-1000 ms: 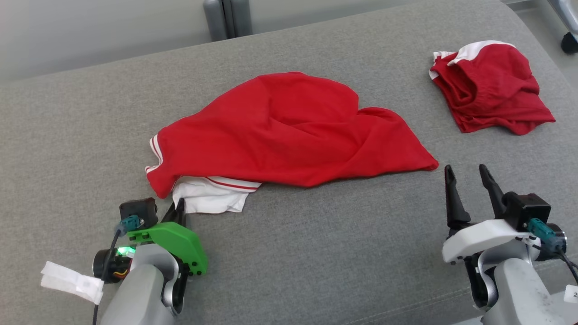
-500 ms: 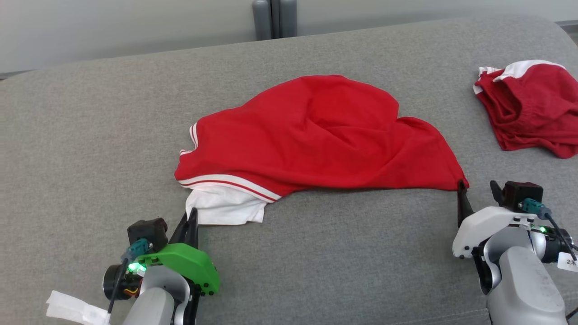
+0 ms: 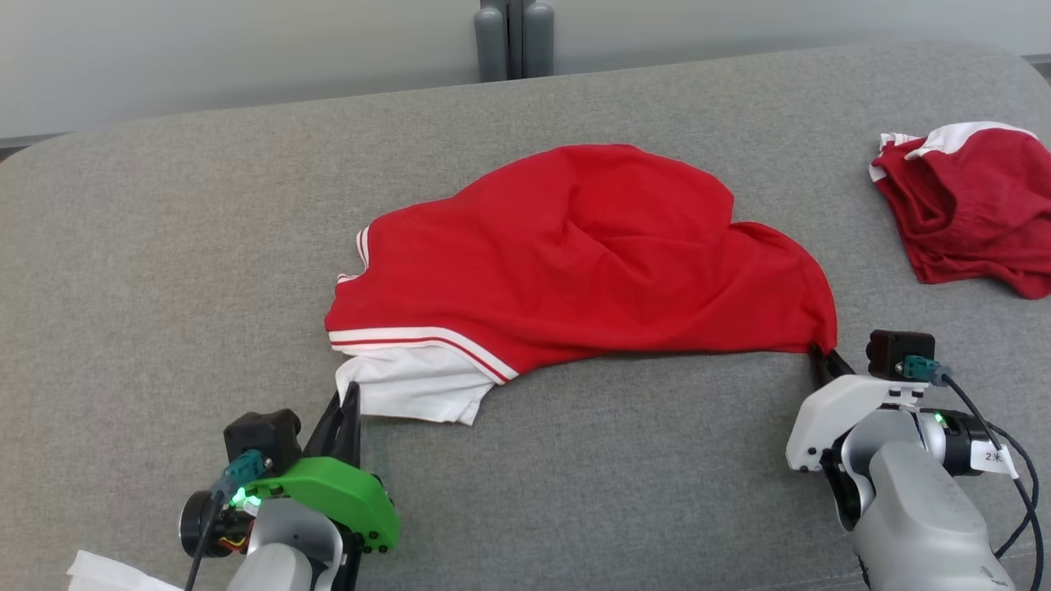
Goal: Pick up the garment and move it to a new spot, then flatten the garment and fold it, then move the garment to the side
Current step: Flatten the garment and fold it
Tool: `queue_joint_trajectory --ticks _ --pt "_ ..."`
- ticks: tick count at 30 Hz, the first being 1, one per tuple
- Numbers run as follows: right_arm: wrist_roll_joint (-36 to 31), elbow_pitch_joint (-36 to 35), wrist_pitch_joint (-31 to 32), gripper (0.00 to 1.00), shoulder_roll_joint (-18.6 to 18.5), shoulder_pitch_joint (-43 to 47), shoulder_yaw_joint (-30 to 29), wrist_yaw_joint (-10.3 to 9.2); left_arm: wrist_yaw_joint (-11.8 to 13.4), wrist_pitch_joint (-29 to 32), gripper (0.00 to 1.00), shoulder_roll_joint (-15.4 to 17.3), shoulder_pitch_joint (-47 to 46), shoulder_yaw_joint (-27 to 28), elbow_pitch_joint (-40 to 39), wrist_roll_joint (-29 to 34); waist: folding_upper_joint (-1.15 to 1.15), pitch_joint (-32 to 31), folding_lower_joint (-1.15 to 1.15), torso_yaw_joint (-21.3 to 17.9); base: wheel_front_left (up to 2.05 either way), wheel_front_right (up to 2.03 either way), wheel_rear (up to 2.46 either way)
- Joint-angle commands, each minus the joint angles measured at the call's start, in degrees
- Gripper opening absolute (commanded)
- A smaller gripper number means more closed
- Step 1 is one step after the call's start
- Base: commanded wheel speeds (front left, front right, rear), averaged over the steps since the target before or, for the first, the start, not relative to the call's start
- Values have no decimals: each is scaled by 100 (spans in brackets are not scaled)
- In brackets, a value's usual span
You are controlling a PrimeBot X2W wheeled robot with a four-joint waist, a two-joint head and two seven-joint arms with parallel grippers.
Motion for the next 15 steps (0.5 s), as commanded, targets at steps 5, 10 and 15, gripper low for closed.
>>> queue_joint_trajectory --ticks 5,10,15 --pt "159 193 -236 0 -24 -224 121 -9 105 50 0 144 179 5 -275 -12 0 -97 0 -69 0 0 0" --pt "470 67 -404 0 -23 -280 324 -9 152 -49 0 249 223 49 -611 45 0 -247 0 -127 0 0 0" --pt "1160 -430 -463 0 -21 -126 781 -9 211 -82 0 390 143 138 -1128 93 0 -471 0 -185 0 0 0"
